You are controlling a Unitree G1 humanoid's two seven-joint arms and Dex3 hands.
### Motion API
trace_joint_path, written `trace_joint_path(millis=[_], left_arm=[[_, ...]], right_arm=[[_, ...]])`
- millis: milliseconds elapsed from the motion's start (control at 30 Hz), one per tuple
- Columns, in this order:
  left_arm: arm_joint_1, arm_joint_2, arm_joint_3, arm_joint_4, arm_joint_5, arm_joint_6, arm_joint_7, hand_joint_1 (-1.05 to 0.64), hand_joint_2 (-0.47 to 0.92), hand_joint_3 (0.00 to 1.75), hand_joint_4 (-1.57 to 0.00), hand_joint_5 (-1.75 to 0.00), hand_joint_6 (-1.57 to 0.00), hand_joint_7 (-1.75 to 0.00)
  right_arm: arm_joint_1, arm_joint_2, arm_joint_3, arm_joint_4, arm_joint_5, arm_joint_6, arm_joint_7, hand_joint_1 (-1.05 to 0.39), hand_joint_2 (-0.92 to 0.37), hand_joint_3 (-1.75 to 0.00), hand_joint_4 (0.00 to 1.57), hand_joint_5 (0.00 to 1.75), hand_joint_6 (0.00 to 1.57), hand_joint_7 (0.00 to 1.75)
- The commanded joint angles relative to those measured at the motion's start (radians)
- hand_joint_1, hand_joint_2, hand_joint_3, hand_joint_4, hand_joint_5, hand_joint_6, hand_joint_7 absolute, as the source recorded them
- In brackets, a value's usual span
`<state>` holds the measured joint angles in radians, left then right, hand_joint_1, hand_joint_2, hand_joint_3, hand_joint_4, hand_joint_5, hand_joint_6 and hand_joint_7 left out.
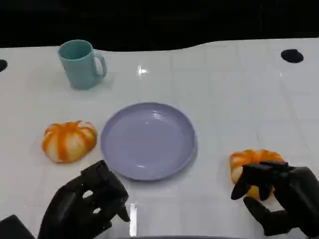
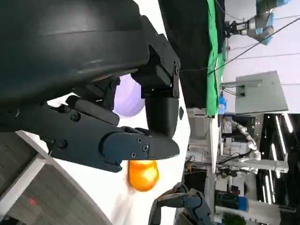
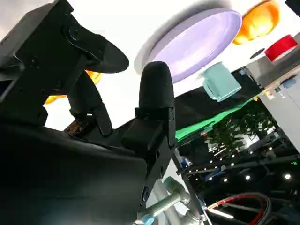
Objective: Grasp the bread from the table and place it into the plate.
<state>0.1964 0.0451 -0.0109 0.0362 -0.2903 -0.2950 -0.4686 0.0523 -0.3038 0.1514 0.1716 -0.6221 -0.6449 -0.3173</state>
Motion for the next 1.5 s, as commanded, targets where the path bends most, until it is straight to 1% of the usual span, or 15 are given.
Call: trace_joint_path(millis=[33, 633, 833, 967, 1000, 1033, 1067, 1100, 1167, 1200, 1300, 1367, 1400, 1467, 1500], left_arm=[[-0.001, 0.008, 0.006, -0.001, -0.004, 0.008, 0.004, -0.55, 0.92, 0.31, -0.66, -1.75, -0.58, -1.56], [-0.002, 0.009, 0.008, -0.001, -0.002, 0.004, 0.002, -0.54, 0.92, 0.31, -0.66, -1.75, -0.58, -1.56], [-0.004, 0.013, 0.012, 0.003, -0.007, 0.004, -0.004, -0.53, 0.92, 0.32, -0.66, -1.75, -0.57, -1.57], [-0.005, 0.015, 0.013, 0.003, -0.009, 0.009, -0.003, -0.53, 0.92, 0.33, -0.66, -1.75, -0.56, -1.56], [-0.005, 0.016, 0.014, 0.003, -0.007, 0.011, -0.001, -0.53, 0.92, 0.33, -0.66, -1.75, -0.56, -1.56], [-0.005, 0.016, 0.015, 0.003, -0.006, 0.012, 0.000, -0.54, 0.92, 0.32, -0.66, -1.75, -0.56, -1.56], [-0.004, 0.017, 0.016, 0.003, -0.005, 0.011, 0.000, -0.54, 0.92, 0.32, -0.66, -1.75, -0.57, -1.56], [-0.004, 0.018, 0.017, 0.004, -0.005, 0.008, 0.000, -0.54, 0.92, 0.32, -0.66, -1.75, -0.57, -1.56], [-0.004, 0.019, 0.018, 0.006, -0.004, 0.003, -0.002, -0.54, 0.92, 0.32, -0.66, -1.75, -0.57, -1.56], [-0.003, 0.019, 0.019, 0.004, -0.004, 0.004, -0.002, -0.54, 0.92, 0.32, -0.66, -1.75, -0.57, -1.57], [-0.002, 0.020, 0.020, 0.004, -0.005, 0.005, -0.003, -0.53, 0.92, 0.32, -0.66, -1.75, -0.57, -1.57], [-0.002, 0.021, 0.022, 0.006, -0.005, 0.002, -0.005, -0.53, 0.92, 0.32, -0.66, -1.75, -0.57, -1.56], [-0.002, 0.021, 0.022, 0.006, -0.006, 0.001, -0.005, -0.53, 0.92, 0.32, -0.66, -1.75, -0.57, -1.56], [-0.002, 0.022, 0.023, 0.007, -0.008, 0.001, -0.008, -0.52, 0.92, 0.32, -0.67, -1.75, -0.57, -1.56], [-0.003, 0.023, 0.024, 0.007, -0.009, 0.002, -0.008, -0.52, 0.92, 0.33, -0.67, -1.75, -0.57, -1.56]], right_arm=[[-0.003, -0.003, -0.007, -0.009, 0.013, 0.006, -0.004, -0.07, -0.18, -1.30, 0.85, 1.70, 0.82, 1.25], [-0.004, -0.003, -0.006, -0.009, 0.018, 0.004, 0.000, -0.05, -0.19, -1.30, 0.86, 1.68, 0.81, 1.25], [-0.007, -0.004, -0.007, -0.013, 0.023, -0.004, -0.001, -0.05, -0.19, -1.30, 0.87, 1.66, 0.82, 1.21], [-0.014, -0.007, -0.013, -0.012, 0.016, -0.005, -0.012, -0.05, -0.18, -1.33, 0.87, 1.64, 0.85, 1.14], [-0.016, -0.012, -0.019, -0.023, 0.003, 0.002, -0.018, -0.05, -0.17, -1.32, 0.86, 1.59, 0.85, 1.10], [-0.017, -0.015, -0.023, -0.030, -0.007, 0.006, -0.022, -0.06, -0.15, -1.31, 0.86, 1.51, 0.85, 1.02], [-0.012, -0.018, -0.029, -0.054, -0.019, 0.025, -0.018, -0.06, -0.15, -1.30, 0.86, 1.48, 0.86, 0.99], [-0.005, -0.022, -0.035, -0.084, -0.028, 0.050, -0.003, -0.08, -0.16, -1.25, 0.85, 1.39, 0.84, 0.90], [0.011, -0.035, -0.045, -0.153, -0.053, 0.109, 0.032, -0.10, -0.18, -1.18, 0.80, 1.30, 0.82, 0.79], [0.018, -0.042, -0.050, -0.185, -0.070, 0.140, 0.051, -0.13, -0.19, -1.14, 0.74, 1.23, 0.78, 0.71], [0.041, -0.064, -0.061, -0.286, -0.117, 0.241, 0.127, -0.20, -0.26, -1.00, 0.65, 0.99, 0.72, 0.51], [0.059, -0.083, -0.067, -0.360, -0.146, 0.311, 0.196, -0.25, -0.36, -0.82, 0.58, 0.75, 0.69, 0.32], [0.065, -0.088, -0.067, -0.386, -0.155, 0.335, 0.220, -0.28, -0.44, -0.65, 0.56, 0.61, 0.70, 0.21], [0.078, -0.104, -0.068, -0.446, -0.182, 0.388, 0.281, -0.31, -0.54, -0.47, 0.55, 0.49, 0.69, 0.11], [0.085, -0.112, -0.069, -0.483, -0.199, 0.420, 0.322, -0.35, -0.62, -0.34, 0.50, 0.44, 0.66, 0.06]])
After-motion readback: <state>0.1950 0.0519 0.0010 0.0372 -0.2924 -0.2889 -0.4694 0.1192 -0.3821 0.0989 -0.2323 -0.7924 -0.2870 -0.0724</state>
